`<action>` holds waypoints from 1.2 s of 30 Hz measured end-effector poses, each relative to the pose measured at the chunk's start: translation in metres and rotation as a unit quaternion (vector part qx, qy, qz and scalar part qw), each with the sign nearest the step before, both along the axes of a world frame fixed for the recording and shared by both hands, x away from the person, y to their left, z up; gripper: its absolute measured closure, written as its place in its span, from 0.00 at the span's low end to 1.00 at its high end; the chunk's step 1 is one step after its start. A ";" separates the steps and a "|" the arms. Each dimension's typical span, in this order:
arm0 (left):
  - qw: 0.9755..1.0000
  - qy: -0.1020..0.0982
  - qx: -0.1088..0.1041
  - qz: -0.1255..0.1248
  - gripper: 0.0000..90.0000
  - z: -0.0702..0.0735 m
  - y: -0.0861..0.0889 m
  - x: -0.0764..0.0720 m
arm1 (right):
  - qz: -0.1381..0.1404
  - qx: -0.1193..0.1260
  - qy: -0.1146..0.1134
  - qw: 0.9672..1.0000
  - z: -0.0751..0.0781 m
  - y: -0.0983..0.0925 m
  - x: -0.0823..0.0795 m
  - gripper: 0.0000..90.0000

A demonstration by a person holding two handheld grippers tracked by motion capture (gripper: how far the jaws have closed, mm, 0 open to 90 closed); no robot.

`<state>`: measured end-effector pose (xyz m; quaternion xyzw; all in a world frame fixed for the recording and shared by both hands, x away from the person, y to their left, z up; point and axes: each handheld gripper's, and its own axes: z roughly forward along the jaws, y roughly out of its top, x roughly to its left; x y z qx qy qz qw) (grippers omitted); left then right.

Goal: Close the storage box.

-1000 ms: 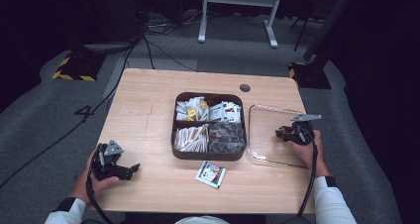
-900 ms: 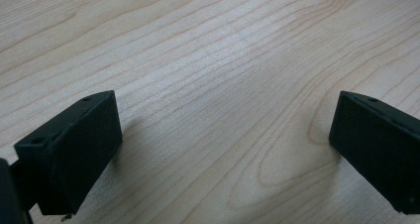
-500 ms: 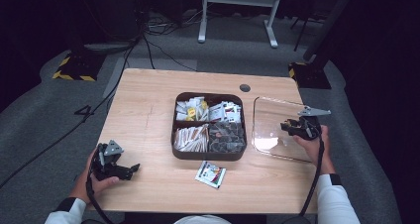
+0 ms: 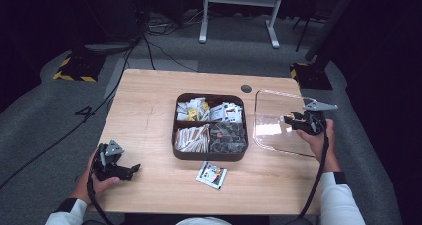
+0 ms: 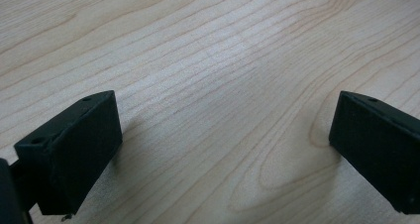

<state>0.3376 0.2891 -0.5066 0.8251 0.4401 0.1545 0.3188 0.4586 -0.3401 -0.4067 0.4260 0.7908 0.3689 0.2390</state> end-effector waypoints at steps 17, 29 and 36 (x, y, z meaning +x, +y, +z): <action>1.000 0.000 0.000 0.000 0.00 0.000 0.000 0.000 | 0.035 0.001 -0.004 0.999 0.019 0.033 0.003 0.66; 1.000 0.000 0.000 0.000 0.00 0.000 0.000 0.000 | 0.070 -0.009 -0.004 0.997 0.023 0.073 0.007 0.66; 1.000 0.000 0.000 0.000 0.00 0.000 0.000 0.000 | 0.081 -0.011 -0.005 0.997 0.024 0.091 0.009 0.66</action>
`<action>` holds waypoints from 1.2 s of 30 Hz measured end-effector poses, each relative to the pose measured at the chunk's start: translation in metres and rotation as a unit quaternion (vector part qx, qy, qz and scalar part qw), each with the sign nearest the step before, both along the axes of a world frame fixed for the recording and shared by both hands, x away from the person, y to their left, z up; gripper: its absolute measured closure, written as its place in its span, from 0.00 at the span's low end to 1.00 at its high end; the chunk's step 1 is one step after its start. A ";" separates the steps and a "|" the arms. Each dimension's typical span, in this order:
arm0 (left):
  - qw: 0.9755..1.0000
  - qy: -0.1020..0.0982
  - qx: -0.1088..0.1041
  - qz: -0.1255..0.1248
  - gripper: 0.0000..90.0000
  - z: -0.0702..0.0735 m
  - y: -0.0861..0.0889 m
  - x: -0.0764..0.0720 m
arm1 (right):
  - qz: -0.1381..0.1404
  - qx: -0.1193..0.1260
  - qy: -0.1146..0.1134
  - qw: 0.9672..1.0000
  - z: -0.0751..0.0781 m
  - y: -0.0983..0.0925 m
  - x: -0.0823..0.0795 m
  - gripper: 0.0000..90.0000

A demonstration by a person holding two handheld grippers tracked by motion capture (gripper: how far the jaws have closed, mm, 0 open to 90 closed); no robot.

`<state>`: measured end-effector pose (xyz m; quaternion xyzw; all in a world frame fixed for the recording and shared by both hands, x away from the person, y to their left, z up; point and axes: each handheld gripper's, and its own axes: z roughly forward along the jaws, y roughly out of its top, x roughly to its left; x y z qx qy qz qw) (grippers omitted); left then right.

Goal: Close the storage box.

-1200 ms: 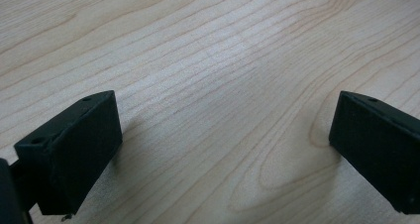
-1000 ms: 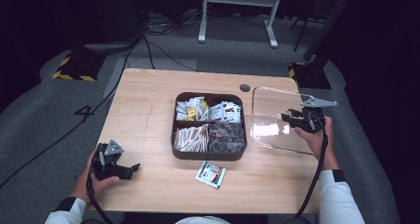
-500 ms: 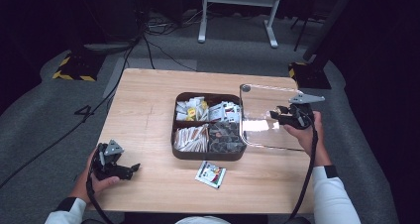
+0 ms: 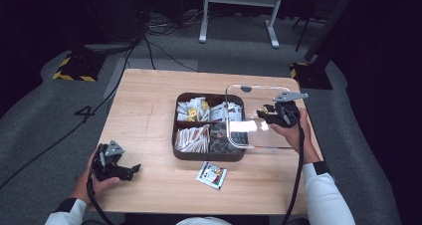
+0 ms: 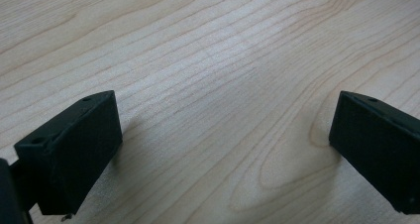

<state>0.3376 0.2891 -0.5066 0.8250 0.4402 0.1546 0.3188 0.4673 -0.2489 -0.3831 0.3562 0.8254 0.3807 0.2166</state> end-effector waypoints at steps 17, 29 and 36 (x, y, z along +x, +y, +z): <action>1.000 0.000 0.000 0.000 0.00 0.000 0.000 0.000 | 0.030 -0.006 0.007 1.000 -0.006 0.045 0.006 0.66; 1.000 0.000 0.000 0.000 0.00 0.000 0.000 0.000 | 0.048 -0.012 0.016 0.999 -0.014 0.078 0.010 0.66; 1.000 -0.002 0.000 0.000 0.00 0.000 0.000 0.000 | 0.047 -0.011 0.021 0.999 -0.020 0.098 0.013 0.66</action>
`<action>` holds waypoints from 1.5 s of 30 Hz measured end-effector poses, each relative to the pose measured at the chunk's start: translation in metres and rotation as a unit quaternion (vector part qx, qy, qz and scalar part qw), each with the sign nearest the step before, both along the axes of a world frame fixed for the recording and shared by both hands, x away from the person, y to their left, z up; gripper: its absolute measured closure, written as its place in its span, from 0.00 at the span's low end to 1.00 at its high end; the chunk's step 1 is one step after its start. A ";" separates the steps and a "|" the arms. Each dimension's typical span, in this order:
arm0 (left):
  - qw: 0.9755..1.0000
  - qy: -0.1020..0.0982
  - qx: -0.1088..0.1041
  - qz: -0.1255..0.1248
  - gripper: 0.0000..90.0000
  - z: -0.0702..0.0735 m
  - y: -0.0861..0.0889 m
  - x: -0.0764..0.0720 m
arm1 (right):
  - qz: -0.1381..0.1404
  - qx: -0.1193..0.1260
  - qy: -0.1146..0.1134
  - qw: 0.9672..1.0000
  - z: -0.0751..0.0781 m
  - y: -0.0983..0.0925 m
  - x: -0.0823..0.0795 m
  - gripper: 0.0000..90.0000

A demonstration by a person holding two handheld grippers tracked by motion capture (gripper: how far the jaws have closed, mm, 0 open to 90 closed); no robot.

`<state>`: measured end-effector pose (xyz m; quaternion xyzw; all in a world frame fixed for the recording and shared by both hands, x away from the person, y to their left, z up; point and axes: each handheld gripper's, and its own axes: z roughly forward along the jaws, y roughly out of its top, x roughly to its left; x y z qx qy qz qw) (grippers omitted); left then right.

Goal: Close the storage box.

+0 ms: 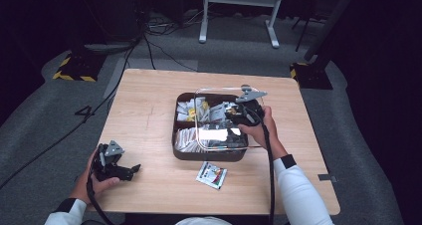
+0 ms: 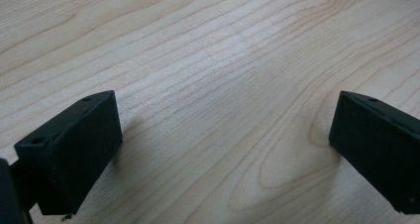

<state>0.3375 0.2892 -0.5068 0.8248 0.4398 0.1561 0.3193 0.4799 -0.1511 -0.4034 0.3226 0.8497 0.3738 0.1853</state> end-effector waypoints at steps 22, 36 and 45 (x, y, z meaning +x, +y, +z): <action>1.000 0.000 0.001 -0.001 0.00 0.000 0.000 0.000 | 0.003 -0.012 0.024 1.000 -0.027 0.053 0.016 0.66; 1.000 0.000 0.000 -0.001 0.00 0.000 0.000 -0.001 | -0.014 -0.017 0.027 0.999 -0.027 0.067 0.010 0.65; 1.000 0.000 0.001 -0.001 0.00 0.000 0.000 -0.001 | -0.025 -0.018 0.032 0.999 -0.027 0.069 0.005 0.65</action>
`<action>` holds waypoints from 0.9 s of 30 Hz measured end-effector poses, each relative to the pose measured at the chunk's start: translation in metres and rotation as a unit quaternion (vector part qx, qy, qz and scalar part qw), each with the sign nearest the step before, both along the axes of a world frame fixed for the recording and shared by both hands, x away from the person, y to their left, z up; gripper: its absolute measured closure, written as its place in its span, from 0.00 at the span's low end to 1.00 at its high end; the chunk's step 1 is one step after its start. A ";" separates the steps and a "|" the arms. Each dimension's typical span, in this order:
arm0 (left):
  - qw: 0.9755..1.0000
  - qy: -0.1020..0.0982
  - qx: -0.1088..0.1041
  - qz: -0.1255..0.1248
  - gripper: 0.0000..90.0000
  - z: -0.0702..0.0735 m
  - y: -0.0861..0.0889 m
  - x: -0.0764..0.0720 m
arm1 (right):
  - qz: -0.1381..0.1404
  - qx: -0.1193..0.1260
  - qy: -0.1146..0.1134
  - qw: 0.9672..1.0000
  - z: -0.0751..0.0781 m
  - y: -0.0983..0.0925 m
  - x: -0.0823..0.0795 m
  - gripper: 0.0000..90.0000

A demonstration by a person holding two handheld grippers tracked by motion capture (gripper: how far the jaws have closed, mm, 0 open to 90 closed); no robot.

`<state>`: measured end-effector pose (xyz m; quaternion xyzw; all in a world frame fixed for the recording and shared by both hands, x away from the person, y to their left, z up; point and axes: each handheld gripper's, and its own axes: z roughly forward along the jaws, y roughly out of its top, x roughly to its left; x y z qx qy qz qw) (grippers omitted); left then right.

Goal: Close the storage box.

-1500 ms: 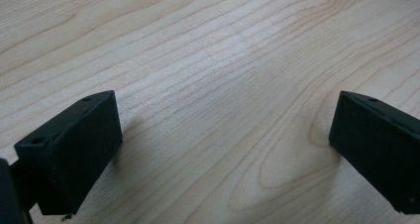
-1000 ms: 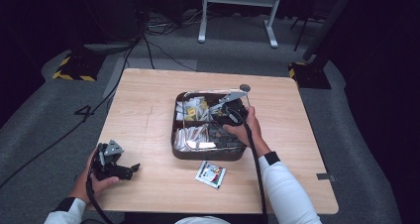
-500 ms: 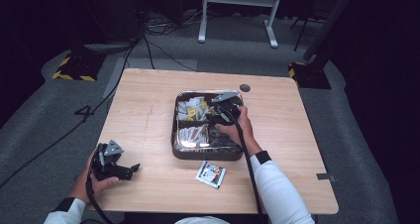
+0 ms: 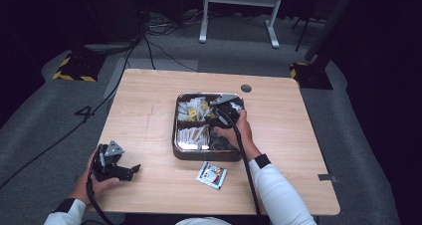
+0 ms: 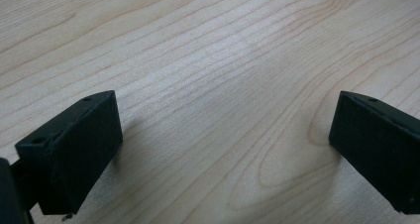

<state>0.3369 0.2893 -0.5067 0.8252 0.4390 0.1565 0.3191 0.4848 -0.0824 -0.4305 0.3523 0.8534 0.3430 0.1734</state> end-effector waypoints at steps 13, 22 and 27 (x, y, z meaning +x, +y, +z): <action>1.000 0.000 0.000 0.000 0.00 0.000 0.000 0.000 | 0.006 0.001 0.014 1.000 -0.002 0.003 -0.001 0.64; 1.000 0.000 0.000 0.000 0.00 0.000 0.000 0.000 | 0.023 0.007 0.015 1.000 -0.002 -0.003 0.001 0.55; 1.000 0.000 0.000 0.000 0.00 0.000 0.000 0.000 | 0.032 0.010 0.010 0.999 -0.004 -0.012 0.002 0.44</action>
